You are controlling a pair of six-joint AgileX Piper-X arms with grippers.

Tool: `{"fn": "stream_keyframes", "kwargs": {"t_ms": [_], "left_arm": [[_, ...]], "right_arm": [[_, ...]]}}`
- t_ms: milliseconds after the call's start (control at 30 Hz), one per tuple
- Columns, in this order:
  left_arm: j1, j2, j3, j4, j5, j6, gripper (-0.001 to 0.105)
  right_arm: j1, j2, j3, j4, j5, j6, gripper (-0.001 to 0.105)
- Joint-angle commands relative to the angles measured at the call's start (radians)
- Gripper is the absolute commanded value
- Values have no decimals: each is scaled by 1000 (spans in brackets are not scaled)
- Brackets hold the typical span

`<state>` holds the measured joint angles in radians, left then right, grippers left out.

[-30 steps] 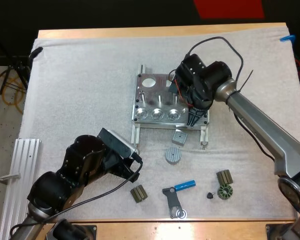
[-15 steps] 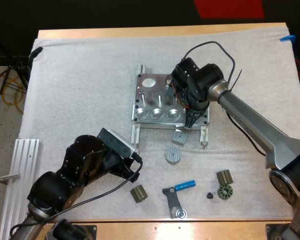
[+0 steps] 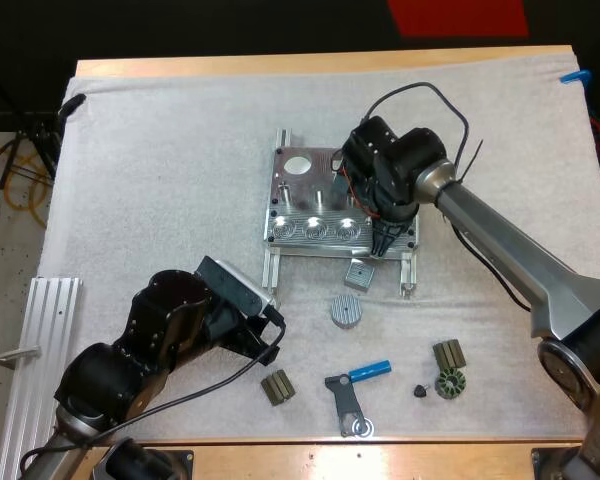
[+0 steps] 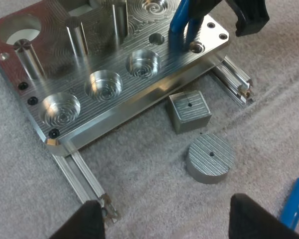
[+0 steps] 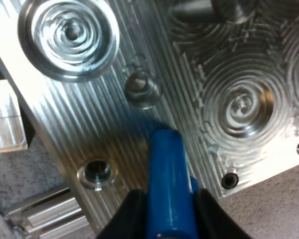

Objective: Load cells from right to left

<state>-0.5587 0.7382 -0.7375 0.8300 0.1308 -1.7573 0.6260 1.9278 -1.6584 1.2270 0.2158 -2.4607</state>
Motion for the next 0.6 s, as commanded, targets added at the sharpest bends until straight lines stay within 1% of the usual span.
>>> {"fn": "stream_keyframes", "kwargs": {"t_ms": [0, 333, 367, 433, 567], "left_arm": [[-1, -7, -10, -6, 1, -11, 54], [-1, -7, -10, -6, 1, -11, 54], [-1, -7, -10, -6, 1, -11, 54], [-1, -7, -10, -4, 1, -11, 54], [-1, -7, -10, -4, 1, -11, 54]], "right_arm": [[-6, -9, -12, 15, 20, -9, 1], [-6, 28, -8, 22, 20, -12, 1], [-6, 32, -8, 22, 25, -12, 1], [-6, 42, -8, 9, 68, -12, 1], [-4, 40, -8, -10, 69, -12, 1]]}}
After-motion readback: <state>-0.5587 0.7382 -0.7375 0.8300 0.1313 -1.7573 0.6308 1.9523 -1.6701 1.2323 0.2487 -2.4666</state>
